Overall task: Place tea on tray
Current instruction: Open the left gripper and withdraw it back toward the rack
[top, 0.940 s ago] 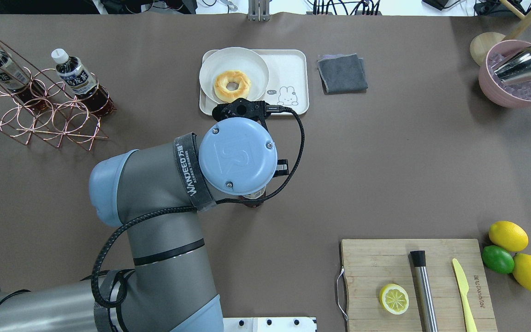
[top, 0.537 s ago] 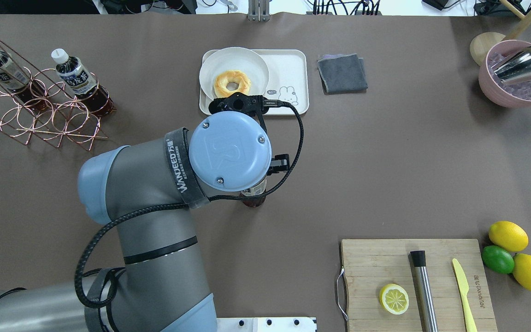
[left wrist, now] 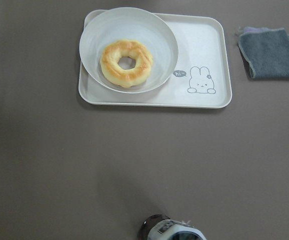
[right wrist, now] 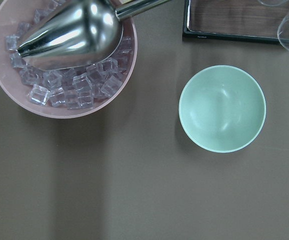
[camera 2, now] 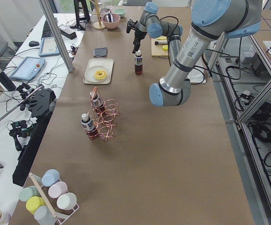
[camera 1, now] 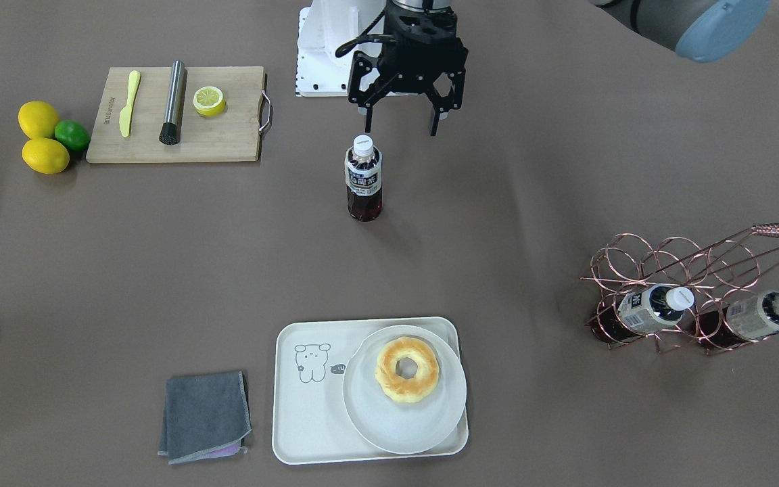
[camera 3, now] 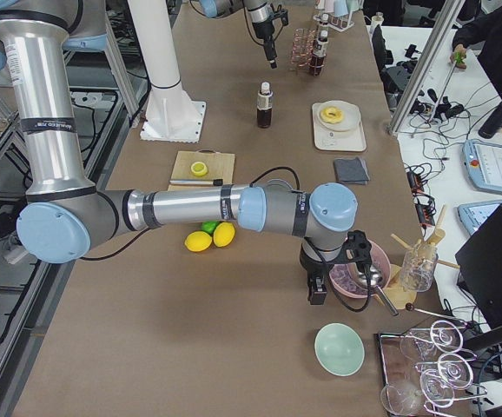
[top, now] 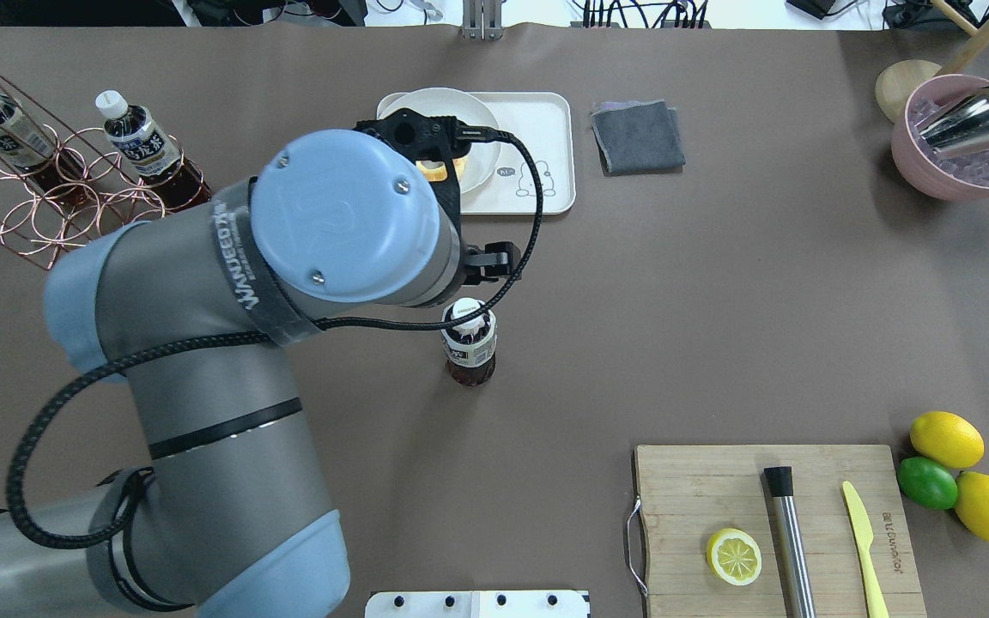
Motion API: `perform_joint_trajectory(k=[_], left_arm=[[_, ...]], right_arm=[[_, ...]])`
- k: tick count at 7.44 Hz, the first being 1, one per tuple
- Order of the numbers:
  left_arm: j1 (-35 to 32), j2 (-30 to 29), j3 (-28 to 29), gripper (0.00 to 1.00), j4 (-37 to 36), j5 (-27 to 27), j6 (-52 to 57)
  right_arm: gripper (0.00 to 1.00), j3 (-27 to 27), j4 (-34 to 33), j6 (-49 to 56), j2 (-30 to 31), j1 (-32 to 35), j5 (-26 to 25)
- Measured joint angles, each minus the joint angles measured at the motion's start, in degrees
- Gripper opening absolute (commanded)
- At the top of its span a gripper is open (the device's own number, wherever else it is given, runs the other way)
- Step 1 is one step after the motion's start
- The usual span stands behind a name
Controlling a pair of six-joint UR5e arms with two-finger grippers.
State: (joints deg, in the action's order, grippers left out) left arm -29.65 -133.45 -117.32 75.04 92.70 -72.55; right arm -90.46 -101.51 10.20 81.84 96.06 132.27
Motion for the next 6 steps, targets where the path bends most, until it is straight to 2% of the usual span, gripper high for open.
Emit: perform_joint_trajectory(k=[2, 4, 6], left_arm=[[-4.41, 11.11, -1.14, 0.98, 15.05, 0.53, 4.08], [-8.0, 17.37, -1.33, 0.98, 19.74, 0.73, 8.19], [-11.16, 22.35, -2.11, 0.98, 20.61, 2.94, 9.31]], right_arm=[[1.0, -0.19, 0.0, -0.73, -0.13, -0.35, 0.32], [1.0, -0.51, 0.59, -2.52, -0.18, -1.31, 0.71], [1.0, -0.58, 2.19, -4.48, -0.21, -2.29, 0.79]])
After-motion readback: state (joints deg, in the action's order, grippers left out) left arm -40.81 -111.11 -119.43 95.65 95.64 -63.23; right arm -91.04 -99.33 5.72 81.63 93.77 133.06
